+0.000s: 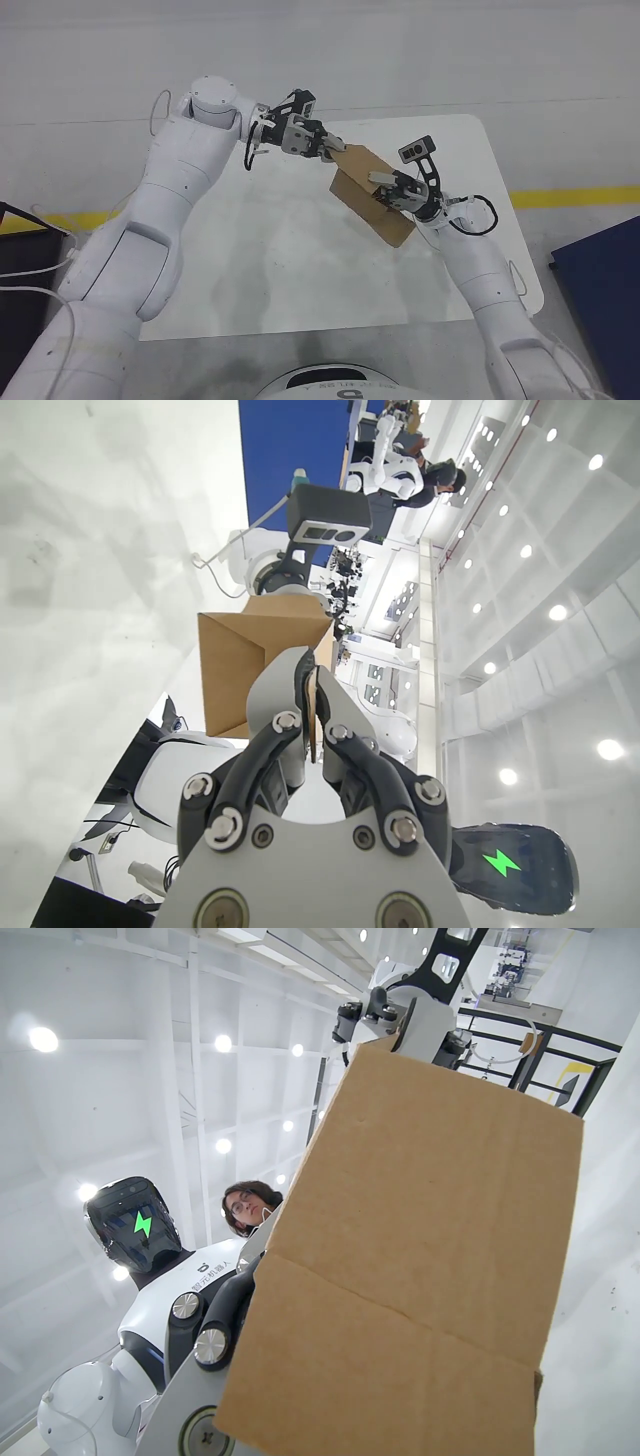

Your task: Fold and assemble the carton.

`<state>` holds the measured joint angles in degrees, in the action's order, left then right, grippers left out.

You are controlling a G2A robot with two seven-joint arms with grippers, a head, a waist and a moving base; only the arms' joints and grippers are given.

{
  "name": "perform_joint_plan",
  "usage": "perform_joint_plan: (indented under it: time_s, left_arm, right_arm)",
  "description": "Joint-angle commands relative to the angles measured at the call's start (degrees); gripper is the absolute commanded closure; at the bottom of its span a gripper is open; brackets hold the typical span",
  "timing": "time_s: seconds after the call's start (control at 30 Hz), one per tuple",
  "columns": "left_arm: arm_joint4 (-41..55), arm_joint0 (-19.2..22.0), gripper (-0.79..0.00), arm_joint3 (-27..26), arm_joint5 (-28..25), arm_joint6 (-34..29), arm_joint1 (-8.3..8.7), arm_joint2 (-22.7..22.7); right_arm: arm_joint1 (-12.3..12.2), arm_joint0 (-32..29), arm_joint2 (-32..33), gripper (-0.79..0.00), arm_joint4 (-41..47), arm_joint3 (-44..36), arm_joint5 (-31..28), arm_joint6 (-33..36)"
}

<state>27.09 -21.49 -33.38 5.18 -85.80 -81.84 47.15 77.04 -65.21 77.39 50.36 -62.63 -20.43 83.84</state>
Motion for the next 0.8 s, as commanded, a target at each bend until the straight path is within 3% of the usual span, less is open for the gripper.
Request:
perform_joint_plan:
  time_s: [0.0,0.1,0.2,0.3,0.43,0.77]
  left_arm:
    - [-0.88,-0.25,-0.209,-0.82,0.51,0.1,0.14,-0.17]
    - [-1.7,-0.68,-0.339,-1.99,1.1,0.26,0.28,-0.35]
    - [-2.13,-1.0,-0.388,-2.91,1.45,0.3,0.43,-0.31]
    - [-3.27,-1.05,-0.502,-3.56,1.78,0.47,0.63,-0.43]
    - [-5.43,-1.02,-0.57,-4.45,2.45,0.04,0.93,-0.93]
    - [-11.47,0.09,-0.529,-6.58,4.12,1.15,1.49,-2.31]
  right_arm:
    - [-0.02,0.08,-0.12,0.0,0.06,-0.03,0.09,0.09]
    - [-0.04,0.23,-0.29,0.0,0.22,0.12,0.13,0.13]
    - [-0.06,0.37,-0.37,0.0,0.54,0.36,0.09,0.1]
    - [-0.1,0.44,-0.27,0.0,0.89,0.63,0.02,0.03]
    - [-0.16,0.4,-0.11,0.0,1.28,0.92,-0.07,-0.06]
    - [-0.22,0.11,-0.11,0.0,1.73,0.36,-0.23,-0.22]
